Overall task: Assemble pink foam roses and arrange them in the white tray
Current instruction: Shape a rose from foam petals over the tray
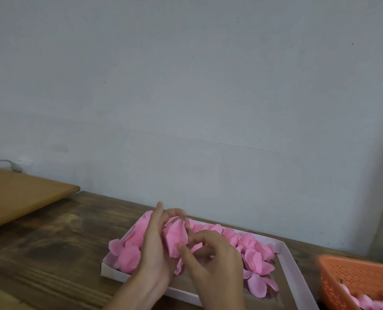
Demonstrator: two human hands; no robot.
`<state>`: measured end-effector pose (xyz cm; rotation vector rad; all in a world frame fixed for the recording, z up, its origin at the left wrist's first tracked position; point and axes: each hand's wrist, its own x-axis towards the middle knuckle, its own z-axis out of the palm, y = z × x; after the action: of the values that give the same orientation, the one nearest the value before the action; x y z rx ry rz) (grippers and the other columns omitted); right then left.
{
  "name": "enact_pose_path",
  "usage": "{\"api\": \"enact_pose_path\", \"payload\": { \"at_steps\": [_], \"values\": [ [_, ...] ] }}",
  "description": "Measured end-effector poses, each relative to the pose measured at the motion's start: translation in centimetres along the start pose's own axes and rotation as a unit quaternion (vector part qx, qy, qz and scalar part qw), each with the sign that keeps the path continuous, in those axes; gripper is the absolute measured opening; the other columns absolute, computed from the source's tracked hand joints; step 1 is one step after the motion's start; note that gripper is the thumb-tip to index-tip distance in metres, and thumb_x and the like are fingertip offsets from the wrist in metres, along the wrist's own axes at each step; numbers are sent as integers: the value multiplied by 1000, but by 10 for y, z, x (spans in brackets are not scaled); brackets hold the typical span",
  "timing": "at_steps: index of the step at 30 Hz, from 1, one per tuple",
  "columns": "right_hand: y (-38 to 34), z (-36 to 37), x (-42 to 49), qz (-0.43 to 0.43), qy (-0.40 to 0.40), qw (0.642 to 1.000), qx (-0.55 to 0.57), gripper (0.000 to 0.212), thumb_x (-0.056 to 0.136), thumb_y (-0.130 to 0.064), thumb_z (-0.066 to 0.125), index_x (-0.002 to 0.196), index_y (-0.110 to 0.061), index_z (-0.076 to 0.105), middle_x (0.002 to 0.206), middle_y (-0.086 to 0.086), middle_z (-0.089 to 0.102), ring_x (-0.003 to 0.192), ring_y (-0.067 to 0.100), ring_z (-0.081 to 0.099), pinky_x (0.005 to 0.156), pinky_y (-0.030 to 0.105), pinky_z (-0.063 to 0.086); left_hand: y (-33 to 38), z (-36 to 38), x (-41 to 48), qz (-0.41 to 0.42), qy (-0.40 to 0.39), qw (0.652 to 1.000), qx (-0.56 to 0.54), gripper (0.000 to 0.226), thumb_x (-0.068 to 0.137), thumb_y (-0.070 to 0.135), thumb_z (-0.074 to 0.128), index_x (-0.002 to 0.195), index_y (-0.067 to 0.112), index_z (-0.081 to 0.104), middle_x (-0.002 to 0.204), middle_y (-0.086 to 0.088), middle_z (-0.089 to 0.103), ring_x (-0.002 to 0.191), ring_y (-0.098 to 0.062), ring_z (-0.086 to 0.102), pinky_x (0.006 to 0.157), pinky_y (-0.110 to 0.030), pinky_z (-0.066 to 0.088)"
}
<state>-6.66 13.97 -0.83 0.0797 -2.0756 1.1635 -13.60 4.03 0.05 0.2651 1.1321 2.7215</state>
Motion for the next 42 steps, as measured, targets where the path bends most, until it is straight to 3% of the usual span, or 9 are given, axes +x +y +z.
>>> {"api": "enact_pose_path", "payload": {
  "at_steps": [3,8,16,21,25,32,36,38,42],
  "values": [
    [2,-2,3,18,26,999,26,26,73,-20,89,80,-35,70,68,-9,72,57,12,68,58,22,51,3,-1,-5,-12,-73,997,8,46,74,46,85,103,12,73,78,-15,64,80,-35,68,78,-47,52],
    [3,-9,9,50,26,997,54,23,75,-18,89,70,-28,69,69,-11,72,54,14,69,61,42,60,5,-6,-7,-34,-151,987,52,63,66,11,75,128,14,63,118,-47,53,114,-50,50,93,-57,23],
    [4,-8,7,-19,52,998,21,32,74,-7,85,73,-35,70,78,-14,71,62,12,68,56,38,58,1,-8,-4,3,-162,985,63,44,77,10,57,120,14,64,101,-23,64,96,-43,66,87,-56,33],
    [-2,-6,6,-82,75,994,-1,10,73,-32,80,77,-38,73,89,-16,66,60,7,67,55,23,52,4,-1,-9,17,-154,987,51,48,68,14,68,116,14,64,105,-20,61,86,-37,64,65,-43,53],
    [0,-4,6,-93,83,992,-1,6,75,-37,75,75,-37,69,90,-15,64,61,5,67,54,20,50,4,2,-11,10,-148,988,50,40,83,8,64,122,5,56,104,-25,56,83,-37,62,57,-38,51],
    [3,-1,7,-123,91,985,-79,10,78,-47,62,77,-38,67,85,-19,60,62,-3,63,49,15,47,-1,4,-10,11,-121,992,32,16,90,10,59,105,9,53,92,-21,55,82,-36,59,64,-38,48],
    [4,1,6,-116,66,983,-127,18,78,-51,58,88,-41,69,93,-18,53,66,-1,58,49,27,53,-3,0,-11,0,-116,993,31,44,85,28,74,123,10,58,111,-23,60,104,-43,58,86,-54,40],
    [4,0,6,-118,55,983,-129,20,77,-53,58,90,-41,67,95,-17,50,73,-2,57,50,24,52,-2,0,-11,19,-110,993,46,62,71,29,88,124,13,59,107,-20,61,101,-39,59,87,-54,39],
    [5,3,5,-81,36,995,-42,19,72,-46,71,90,-40,69,99,-17,53,87,7,59,57,26,55,-2,-4,-3,38,-85,996,5,41,76,6,79,113,12,63,97,-16,62,89,-35,66,74,-42,57]
  ]
}}
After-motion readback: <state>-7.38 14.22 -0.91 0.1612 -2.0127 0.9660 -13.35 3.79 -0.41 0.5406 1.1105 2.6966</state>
